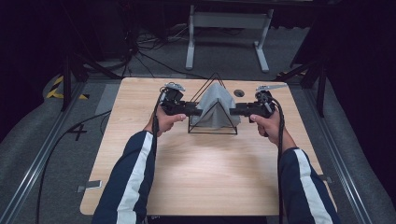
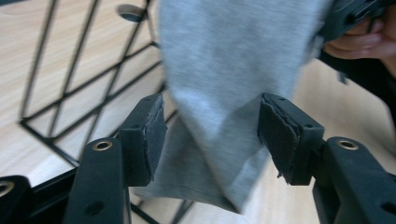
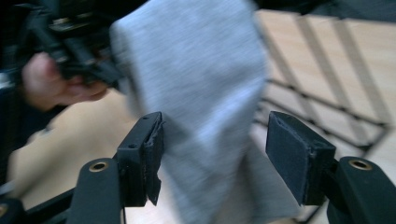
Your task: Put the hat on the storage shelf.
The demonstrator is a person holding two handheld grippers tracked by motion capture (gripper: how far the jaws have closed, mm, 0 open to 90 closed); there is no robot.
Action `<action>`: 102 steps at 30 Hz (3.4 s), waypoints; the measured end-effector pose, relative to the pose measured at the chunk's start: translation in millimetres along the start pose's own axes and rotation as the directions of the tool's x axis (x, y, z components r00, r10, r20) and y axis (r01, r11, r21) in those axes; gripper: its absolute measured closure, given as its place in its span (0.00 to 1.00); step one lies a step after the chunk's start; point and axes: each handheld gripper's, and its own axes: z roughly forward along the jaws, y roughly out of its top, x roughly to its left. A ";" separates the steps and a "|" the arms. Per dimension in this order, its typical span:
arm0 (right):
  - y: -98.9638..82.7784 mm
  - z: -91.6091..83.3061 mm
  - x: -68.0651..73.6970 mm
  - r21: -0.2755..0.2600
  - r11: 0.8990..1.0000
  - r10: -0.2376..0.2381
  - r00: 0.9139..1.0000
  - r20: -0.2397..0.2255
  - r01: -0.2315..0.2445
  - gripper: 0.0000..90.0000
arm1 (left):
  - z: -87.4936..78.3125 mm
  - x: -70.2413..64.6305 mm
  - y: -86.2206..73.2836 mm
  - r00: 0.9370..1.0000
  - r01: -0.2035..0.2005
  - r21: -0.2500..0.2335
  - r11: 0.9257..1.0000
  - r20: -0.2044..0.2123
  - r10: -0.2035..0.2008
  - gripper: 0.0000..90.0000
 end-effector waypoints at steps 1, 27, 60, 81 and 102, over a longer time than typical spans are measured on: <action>-1.6 0.6 0.5 0.013 1.000 -0.005 1.000 -0.008 0.005 0.44 | -1.4 -1.0 -0.5 1.000 -0.023 0.012 1.000 0.000 0.023 0.48; 9.4 -28.4 50.7 -0.102 0.942 -0.319 0.947 0.029 0.320 0.94 | -28.4 -41.6 14.6 0.973 -0.224 -0.079 0.971 -0.068 0.219 0.97; -28.8 10.9 20.2 0.116 0.935 -0.355 0.877 0.323 0.336 0.93 | -0.1 -11.4 -19.2 0.923 -0.193 0.043 0.980 -0.330 0.196 0.66; -32.5 13.6 14.0 0.103 0.946 -0.323 0.885 0.336 0.306 0.91 | 17.5 -16.1 -18.1 0.915 -0.263 0.144 0.954 -0.277 0.294 0.97; -56.8 -15.3 11.4 0.128 0.958 -0.288 0.871 0.398 0.258 0.63 | -14.9 -16.4 -57.3 0.876 -0.195 0.191 0.962 -0.408 0.258 0.47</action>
